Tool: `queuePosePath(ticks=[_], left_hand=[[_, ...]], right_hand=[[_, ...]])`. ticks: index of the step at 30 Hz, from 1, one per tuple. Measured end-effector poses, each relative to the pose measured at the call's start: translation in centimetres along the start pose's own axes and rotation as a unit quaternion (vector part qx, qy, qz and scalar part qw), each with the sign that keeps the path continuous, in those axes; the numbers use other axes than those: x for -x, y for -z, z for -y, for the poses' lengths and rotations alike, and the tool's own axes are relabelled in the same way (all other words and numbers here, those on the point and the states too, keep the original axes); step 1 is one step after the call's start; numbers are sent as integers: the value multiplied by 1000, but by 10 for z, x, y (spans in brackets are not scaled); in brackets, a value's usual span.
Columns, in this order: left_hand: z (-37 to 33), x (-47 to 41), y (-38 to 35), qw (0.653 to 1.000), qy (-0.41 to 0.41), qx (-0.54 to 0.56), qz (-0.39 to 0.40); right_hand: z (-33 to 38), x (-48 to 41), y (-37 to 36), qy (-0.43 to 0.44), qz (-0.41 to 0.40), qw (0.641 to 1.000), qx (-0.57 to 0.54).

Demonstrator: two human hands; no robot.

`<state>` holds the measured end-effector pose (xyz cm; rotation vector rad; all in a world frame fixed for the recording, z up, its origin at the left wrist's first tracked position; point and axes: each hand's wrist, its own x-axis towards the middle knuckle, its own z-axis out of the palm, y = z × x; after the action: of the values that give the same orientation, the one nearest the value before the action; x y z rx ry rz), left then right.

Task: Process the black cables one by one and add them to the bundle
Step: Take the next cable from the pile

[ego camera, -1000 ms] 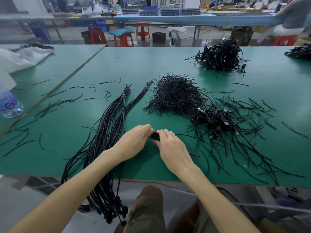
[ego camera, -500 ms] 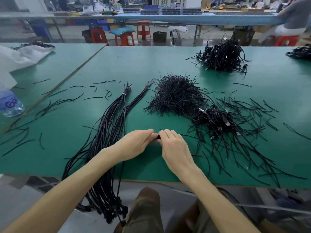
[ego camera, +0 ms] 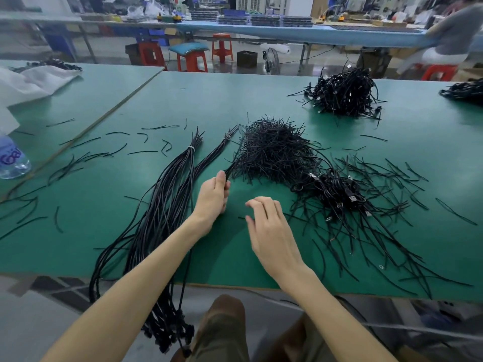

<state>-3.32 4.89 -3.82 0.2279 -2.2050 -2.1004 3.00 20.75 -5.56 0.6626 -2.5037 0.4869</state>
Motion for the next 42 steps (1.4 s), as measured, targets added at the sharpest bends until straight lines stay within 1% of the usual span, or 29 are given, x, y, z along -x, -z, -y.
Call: queuePosePath(ticks=[3, 5, 8, 11, 15, 18, 21, 30, 32, 34, 36, 37, 39, 42], left_hand=[[5, 0, -3, 1000, -25, -12, -3], [5, 1, -2, 1000, -25, -12, -5], [6, 1, 2, 1000, -22, -8, 1], [7, 2, 1, 999, -28, -22, 9], [8, 3, 0, 999, -37, -32, 12], [7, 5, 0, 998, -39, -37, 15], [6, 5, -1, 998, -40, -41, 19], [8, 3, 0, 997, -41, -62, 27], [9, 2, 0, 996, -44, -73, 29], [10, 3, 0, 993, -59, -100, 31], [12, 4, -2, 977, -103, -186, 31], [13, 6, -4, 961, -127, -245, 34], [14, 13, -9, 921, -164, -352, 45], [15, 24, -16, 853, -241, -459, 55]], right_hand=[[0, -5, 2, -48, 11, 998, -35], [-2, -8, 4, -96, 15, 994, -56], [-10, -10, 4, -159, 56, 985, -18], [-15, -9, 1, -225, 82, 970, -24], [-13, -7, -2, -220, 73, 973, -12], [-14, -6, -2, -220, 71, 972, -30], [-16, -5, -3, -222, 76, 971, -47], [-14, -4, -3, -189, 98, 977, -25], [-15, -6, -2, -212, 78, 970, -83], [-18, -6, 1, -254, 38, 949, -183], [-22, -6, 4, -290, -8, 914, -283], [-23, -6, 5, -302, -31, 897, -320], [-24, -6, 7, -318, -70, 871, -367], [-25, -6, 7, -324, -95, 856, -392]])
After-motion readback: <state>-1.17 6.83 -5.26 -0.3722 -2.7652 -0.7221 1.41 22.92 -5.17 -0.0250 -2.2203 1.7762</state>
